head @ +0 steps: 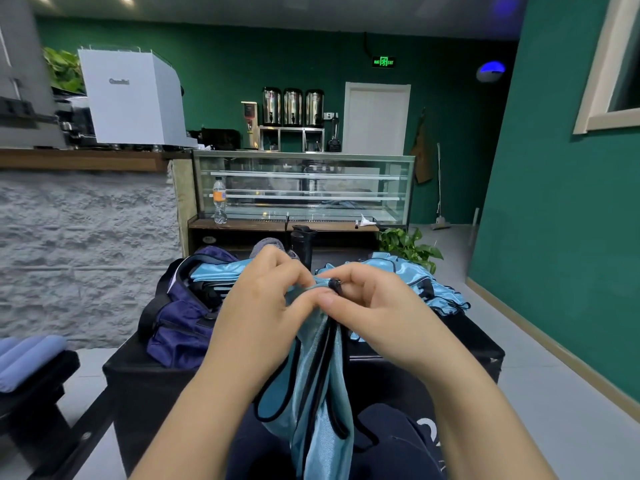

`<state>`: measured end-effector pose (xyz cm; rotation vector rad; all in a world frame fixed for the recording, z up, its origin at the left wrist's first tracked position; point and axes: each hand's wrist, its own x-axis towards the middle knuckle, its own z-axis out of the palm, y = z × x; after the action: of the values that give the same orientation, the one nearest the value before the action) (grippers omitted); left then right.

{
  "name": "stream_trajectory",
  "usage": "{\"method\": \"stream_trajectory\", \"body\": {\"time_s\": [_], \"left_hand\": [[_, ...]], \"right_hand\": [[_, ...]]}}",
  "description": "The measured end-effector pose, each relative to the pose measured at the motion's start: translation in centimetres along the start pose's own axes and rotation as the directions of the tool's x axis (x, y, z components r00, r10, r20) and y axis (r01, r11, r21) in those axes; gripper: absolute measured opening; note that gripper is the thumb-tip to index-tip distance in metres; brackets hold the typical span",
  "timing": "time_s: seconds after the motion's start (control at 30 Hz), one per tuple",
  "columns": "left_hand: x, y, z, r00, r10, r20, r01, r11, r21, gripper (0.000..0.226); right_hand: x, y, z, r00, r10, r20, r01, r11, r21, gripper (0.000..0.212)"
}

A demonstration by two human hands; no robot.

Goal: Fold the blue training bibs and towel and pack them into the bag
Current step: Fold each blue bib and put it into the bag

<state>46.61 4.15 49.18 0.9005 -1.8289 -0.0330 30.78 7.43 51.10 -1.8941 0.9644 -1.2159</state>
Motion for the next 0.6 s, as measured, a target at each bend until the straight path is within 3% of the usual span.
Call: {"method": "stream_trajectory", "body": {"time_s": [0.13, 0.33, 0.47, 0.6], "left_hand": [[0.0, -0.6, 0.5, 1.0, 0.022, -0.014, -0.023, 0.999, -0.049, 0.031], [0.0, -3.1, 0.5, 0.974, -0.045, 0.221, 0.082, 0.983, -0.163, 0.042], [-0.3, -2.9, 0.9, 0.977, -0.047, 0.207, 0.124, 0.919, -0.374, 0.031], [-0.3, -3.1, 1.2, 0.979, -0.086, 0.186, 0.147, 0.928, -0.344, 0.035]], "right_hand": [[-0.1, 0.1, -0.6, 1.0, -0.028, -0.006, 0.028, 0.996, 0.083, 0.014], [-0.3, 1.3, -1.8, 0.998, 0.051, -0.049, -0.039, 0.976, 0.214, 0.013], [-0.4, 1.4, -2.3, 0.994, 0.083, -0.07, -0.065, 0.971, 0.229, 0.012], [-0.6, 1.4, -2.7, 0.993, 0.084, -0.085, -0.065, 0.977, 0.201, 0.013]]}}
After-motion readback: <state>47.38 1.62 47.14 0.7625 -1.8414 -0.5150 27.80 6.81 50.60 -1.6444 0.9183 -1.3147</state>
